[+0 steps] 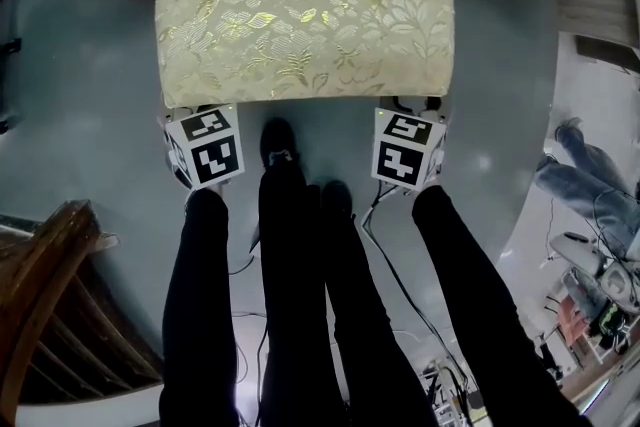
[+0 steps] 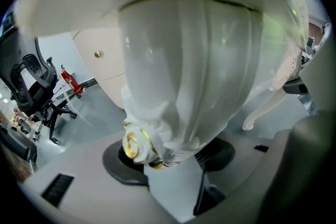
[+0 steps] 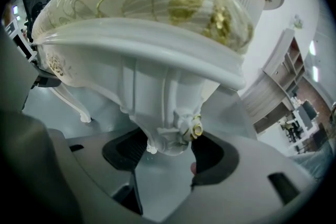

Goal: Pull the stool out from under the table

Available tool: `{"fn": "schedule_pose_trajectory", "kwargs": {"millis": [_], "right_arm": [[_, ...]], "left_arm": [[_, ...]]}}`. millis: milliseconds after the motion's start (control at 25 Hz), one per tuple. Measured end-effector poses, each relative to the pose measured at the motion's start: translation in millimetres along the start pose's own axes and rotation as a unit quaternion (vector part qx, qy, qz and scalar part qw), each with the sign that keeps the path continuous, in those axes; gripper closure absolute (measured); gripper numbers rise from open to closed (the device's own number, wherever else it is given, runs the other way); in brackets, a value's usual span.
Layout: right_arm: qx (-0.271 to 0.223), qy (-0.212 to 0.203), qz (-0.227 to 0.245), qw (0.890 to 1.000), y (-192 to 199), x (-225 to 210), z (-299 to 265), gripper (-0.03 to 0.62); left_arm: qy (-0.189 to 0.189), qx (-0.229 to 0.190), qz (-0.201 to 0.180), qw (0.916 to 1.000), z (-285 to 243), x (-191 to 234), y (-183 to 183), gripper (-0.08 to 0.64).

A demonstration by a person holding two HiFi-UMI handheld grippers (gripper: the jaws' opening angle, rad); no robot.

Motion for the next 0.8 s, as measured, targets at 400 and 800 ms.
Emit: {"fn": "schedule_pose_trajectory", "kwargs": {"millis": [400,800], "right_arm": [[0.012,0.015,-0.005,1.0,1,0,1,0.322],[0.036,0.021,-0.01,0.999,33,9,23,0.391]], "left_arm": [[-0.012,0.015,0.021,0.9996,1,0,4,0.307],[-0.02,0.025,0.04,0.9987,14,0,15,0.307]]}}
Point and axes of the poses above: the fingertips, and each gripper's own axes: z backward along the fingers, x to its left, y out of its underside, the point moved 4 cm from there along z, backward along the fingers, and after that the axes turned 7 degrees about x, right-handed, at the moved point
